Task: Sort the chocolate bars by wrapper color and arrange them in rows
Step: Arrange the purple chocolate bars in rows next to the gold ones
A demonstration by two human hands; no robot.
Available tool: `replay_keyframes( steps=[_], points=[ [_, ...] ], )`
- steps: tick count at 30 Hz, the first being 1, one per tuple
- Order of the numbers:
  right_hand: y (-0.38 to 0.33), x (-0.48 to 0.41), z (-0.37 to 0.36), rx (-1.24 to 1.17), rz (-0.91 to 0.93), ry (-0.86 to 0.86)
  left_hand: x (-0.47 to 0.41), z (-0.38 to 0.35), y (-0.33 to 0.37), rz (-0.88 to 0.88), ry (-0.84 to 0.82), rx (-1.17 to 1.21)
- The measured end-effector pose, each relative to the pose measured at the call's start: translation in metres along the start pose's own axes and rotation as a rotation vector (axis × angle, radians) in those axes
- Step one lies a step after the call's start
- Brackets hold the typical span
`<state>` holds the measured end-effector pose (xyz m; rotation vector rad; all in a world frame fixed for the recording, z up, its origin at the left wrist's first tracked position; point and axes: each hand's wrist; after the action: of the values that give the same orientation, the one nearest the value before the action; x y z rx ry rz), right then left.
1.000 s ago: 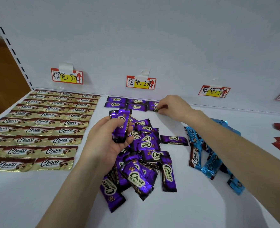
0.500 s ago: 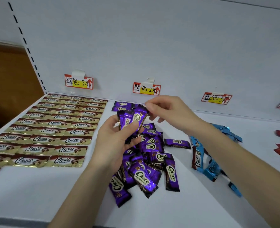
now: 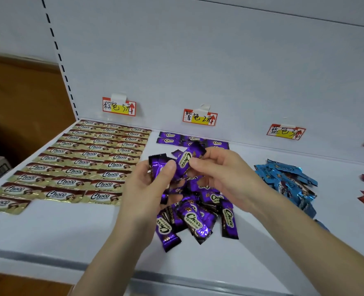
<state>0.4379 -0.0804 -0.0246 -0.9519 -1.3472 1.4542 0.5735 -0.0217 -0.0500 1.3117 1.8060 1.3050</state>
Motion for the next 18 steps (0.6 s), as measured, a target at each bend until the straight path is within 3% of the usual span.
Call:
replay_keyframes(
  steps=[5,10,14,18],
  points=[
    [-0.003,0.006,0.004,0.439,0.113,-0.251,-0.005,0.009,-0.004,0.021,0.025,-0.148],
    [0.002,0.009,-0.005,0.521,0.312,0.006,-0.012,0.010,-0.007,0.058,0.067,-0.091],
    [0.009,0.009,-0.012,0.776,0.476,0.024,-0.019,0.008,-0.006,0.056,0.083,-0.044],
    [0.014,-0.020,-0.005,0.757,0.495,0.082,-0.023,0.006,-0.004,0.062,0.114,-0.007]
  ],
)
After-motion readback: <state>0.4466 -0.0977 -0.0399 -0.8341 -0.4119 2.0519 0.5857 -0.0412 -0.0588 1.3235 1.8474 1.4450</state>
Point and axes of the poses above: each hand's wrist, its own x-axis away from the middle knuckle, its own z-axis out of the back of the hand, y = z × x, and after that the axes turned 7 degrees about y, right-handed
